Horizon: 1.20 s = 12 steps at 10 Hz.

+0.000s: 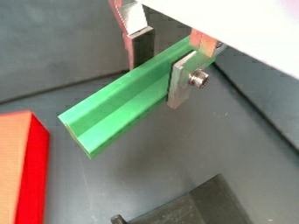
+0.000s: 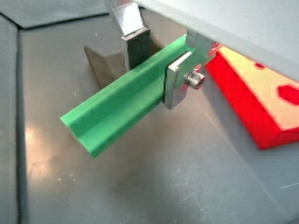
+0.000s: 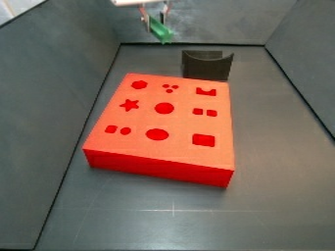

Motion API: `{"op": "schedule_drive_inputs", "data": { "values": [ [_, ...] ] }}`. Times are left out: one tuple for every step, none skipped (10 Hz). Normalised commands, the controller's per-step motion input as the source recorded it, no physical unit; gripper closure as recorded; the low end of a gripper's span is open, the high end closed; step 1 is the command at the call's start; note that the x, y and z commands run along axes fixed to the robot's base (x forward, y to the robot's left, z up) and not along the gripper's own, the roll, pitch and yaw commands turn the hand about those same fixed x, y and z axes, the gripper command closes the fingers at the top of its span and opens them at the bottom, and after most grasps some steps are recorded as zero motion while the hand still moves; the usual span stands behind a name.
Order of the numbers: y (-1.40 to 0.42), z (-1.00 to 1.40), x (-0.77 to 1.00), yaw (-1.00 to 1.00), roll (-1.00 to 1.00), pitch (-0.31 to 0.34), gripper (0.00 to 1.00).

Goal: Pick up the star object. Move up. Place the star object on the fixture. Regrasp the star object. Move to above the board. Insert the star object.
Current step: Place the star object on the fixture.

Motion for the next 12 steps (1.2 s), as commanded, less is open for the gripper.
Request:
{"op": "schedule_drive_inputs", "data": {
  "values": [
    [0.01, 1.00, -0.03, -0.01, 0.03, 0.033, 1.00],
    [0.01, 0.89, -0.03, -0.01, 0.03, 0.040, 1.00],
    [0.01, 0.67, -0.02, -0.01, 0.04, 0.047, 1.00],
    [0.01, 0.50, -0.01, -0.01, 0.04, 0.057, 1.00],
    [0.01, 0.27, 0.00, -0.01, 0.05, 0.072, 1.00],
    [-0.64, 0.01, 1.00, -1.00, 0.09, -0.230, 1.00],
    [-0.61, -0.09, 1.00, -1.00, 0.09, -0.230, 1.00],
    [-0.44, -0.08, 1.00, -1.00, 0.11, -0.238, 1.00],
    [-0.35, -0.06, 1.00, -1.00, 0.13, -0.220, 1.00],
    [-0.31, -0.06, 1.00, -0.99, 0.15, -0.208, 1.00],
    [-0.21, -0.06, 0.95, -0.65, 0.15, -0.123, 1.00],
    [-0.15, -0.05, 0.86, -0.49, 0.15, -0.082, 1.00]
  ]
}}
